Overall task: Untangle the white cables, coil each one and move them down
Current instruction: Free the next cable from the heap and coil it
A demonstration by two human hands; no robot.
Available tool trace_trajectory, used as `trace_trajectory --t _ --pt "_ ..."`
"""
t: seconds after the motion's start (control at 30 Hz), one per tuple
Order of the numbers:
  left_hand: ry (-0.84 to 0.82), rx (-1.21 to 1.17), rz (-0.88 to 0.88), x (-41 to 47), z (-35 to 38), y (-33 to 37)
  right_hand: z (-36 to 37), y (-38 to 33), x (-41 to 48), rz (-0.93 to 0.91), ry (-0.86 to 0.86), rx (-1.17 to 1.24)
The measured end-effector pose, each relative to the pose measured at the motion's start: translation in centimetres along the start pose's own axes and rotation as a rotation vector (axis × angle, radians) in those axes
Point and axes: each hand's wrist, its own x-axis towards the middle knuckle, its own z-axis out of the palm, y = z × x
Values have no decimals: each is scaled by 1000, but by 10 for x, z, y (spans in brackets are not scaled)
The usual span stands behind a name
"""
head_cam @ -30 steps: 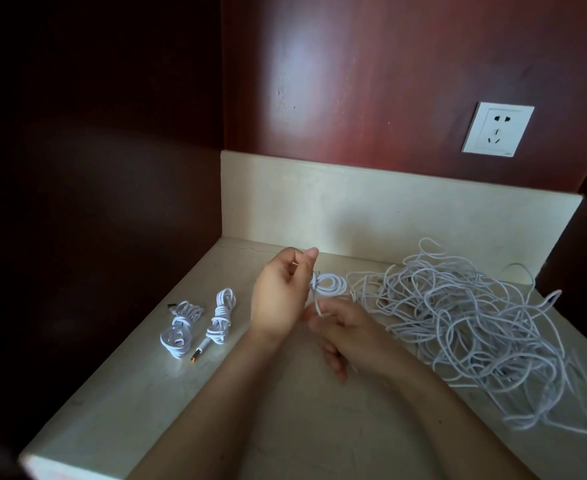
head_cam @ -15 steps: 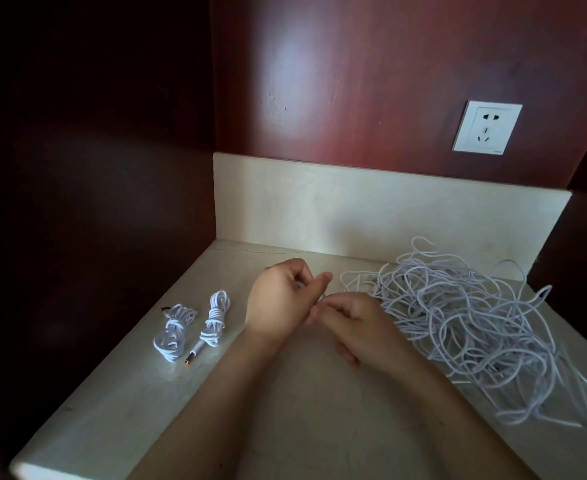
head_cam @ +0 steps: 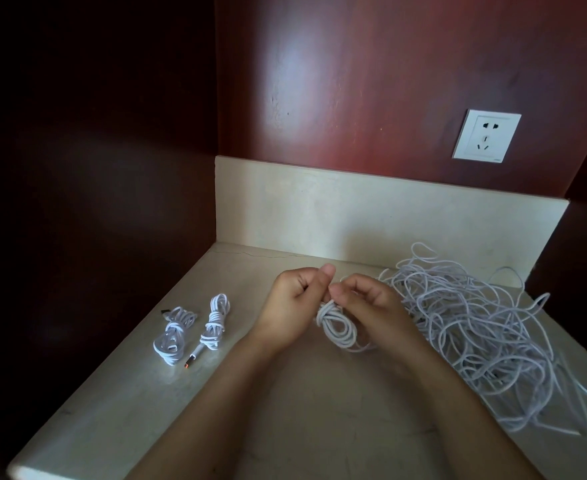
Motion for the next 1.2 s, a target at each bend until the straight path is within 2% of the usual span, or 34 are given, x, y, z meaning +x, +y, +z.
trace_trajectory --t 0.17,0.3,0.47,0.67,0.87,1.1,1.2 --pt "76 -130 -71 1 4 9 0 1 -1 170 -141 232" --pt "188 -206 -95 3 6 12 3 3 1 212 -74 252" --pt "270 -219 -148 3 7 16 11 5 0 214 -22 171" --pt "356 -268 -232 4 5 12 25 14 0 47 3 -22" --pt "312 -308 -378 3 4 6 28 20 -3 -84 7 -61" --pt "134 -229 -367 2 12 6 21 26 2 -141 180 -175" --pt "53 -215 -308 -1 17 3 15 26 3 -126 226 -174"
